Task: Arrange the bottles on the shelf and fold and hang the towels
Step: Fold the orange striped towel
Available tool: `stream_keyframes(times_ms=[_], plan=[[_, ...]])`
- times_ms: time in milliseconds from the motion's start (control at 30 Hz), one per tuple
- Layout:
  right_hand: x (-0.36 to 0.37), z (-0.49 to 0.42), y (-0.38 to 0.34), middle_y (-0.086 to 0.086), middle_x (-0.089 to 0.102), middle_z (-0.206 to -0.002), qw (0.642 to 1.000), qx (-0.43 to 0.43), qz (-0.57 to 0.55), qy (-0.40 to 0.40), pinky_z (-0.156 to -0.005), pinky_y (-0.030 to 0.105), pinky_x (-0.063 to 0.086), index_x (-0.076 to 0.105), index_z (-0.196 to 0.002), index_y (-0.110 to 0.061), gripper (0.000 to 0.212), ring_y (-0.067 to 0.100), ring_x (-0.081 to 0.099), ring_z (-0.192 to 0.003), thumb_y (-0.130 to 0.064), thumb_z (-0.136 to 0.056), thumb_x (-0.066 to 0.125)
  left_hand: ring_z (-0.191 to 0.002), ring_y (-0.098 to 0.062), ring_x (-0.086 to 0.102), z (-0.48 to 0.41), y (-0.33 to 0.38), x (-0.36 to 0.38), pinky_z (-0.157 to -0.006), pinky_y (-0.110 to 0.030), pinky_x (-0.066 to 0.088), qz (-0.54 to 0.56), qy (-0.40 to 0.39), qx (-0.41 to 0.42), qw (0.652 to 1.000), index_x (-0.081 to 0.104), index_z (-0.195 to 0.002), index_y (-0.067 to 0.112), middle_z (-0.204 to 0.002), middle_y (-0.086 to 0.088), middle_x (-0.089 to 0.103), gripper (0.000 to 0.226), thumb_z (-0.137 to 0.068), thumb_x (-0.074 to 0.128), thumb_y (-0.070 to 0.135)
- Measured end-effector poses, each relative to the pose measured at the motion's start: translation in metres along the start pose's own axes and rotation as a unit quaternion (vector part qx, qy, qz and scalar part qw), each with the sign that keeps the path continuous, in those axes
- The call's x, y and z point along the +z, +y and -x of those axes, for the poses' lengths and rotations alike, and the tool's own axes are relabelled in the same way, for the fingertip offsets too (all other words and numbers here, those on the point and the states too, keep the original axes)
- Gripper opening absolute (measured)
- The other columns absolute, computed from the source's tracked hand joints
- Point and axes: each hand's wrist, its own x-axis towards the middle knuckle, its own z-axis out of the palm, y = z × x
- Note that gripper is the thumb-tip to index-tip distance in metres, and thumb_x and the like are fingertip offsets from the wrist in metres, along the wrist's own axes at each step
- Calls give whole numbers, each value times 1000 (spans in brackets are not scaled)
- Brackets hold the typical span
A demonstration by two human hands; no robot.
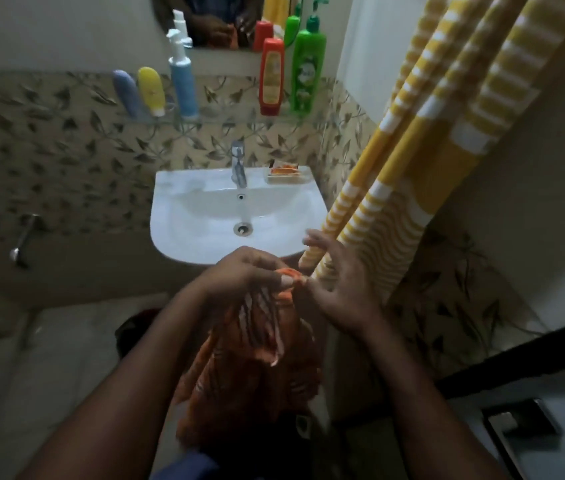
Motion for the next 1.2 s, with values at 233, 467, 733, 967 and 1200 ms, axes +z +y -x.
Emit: stream_keyframes(times_ms=[233,467,733,967,1200], plan=[[9,-20,-14,1,78,-94,973,53,-26,-225,-81,42,59,77,-100,-16,17,18,73,-88,-12,-85,81,-97,-33,76,19,9,-17,-98,-57,57,-47,63,59,995,82,-100,15,-101,-16,79,25,-82,82,33],[27,-20,12,4,66,-72,954,243,-110,134,-66,49,56,66,-76,-25,17,27,61,-72,-10,-83,67,-111,-14,71,51,-38,-65,-99,-35,53,-153,-30,-28,987,78,-110,34,-113,2,77,56,-65,84,67],[26,-17,0,-7,73,-76,981,140,51,124,-71,28,51,81,-98,-18,11,10,66,-72,-16,-88,77,-94,-14,70,33,-62,-74,-85,-33,54,-344,88,-3,935,81,-99,24,-94,7,76,29,-84,72,47],[25,-12,2,0,71,-81,972,191,-75,114,-77,33,50,76,-73,-26,15,20,65,-82,-22,-87,72,-88,-31,62,17,-55,-74,-84,-44,47,182,243,-5,953,69,-97,-9,-94,-23,69,32,-80,70,17],[33,-9,-14,-6,56,-66,950,206,-135,190,-60,20,42,62,-73,-20,33,-5,49,-56,-7,-103,59,-93,-14,68,14,-39,-58,-79,-31,50,-69,190,24,979,68,-109,22,-104,-1,73,27,-104,59,47]])
